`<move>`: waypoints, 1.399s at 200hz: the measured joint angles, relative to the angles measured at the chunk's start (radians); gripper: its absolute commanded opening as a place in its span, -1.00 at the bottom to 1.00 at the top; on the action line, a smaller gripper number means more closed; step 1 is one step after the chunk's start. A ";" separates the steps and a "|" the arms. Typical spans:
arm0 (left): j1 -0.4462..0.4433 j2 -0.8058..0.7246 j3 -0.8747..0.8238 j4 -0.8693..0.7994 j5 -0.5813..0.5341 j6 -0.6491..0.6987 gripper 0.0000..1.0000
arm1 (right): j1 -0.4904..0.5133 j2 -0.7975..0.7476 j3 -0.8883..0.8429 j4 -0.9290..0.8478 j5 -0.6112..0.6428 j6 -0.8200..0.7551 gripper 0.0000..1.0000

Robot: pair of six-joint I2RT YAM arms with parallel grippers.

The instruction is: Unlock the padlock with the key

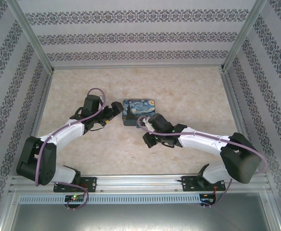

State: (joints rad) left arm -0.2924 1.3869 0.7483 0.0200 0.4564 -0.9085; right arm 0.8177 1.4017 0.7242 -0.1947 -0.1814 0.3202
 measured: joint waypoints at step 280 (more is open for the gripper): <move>0.000 0.012 -0.019 0.026 0.006 -0.017 0.99 | 0.153 0.121 0.036 -0.021 0.229 0.327 0.10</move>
State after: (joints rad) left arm -0.2924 1.3991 0.7292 0.0463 0.4629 -0.9253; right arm 0.9703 1.5227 0.7605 -0.2161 0.0479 0.6472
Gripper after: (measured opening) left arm 0.997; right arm 0.552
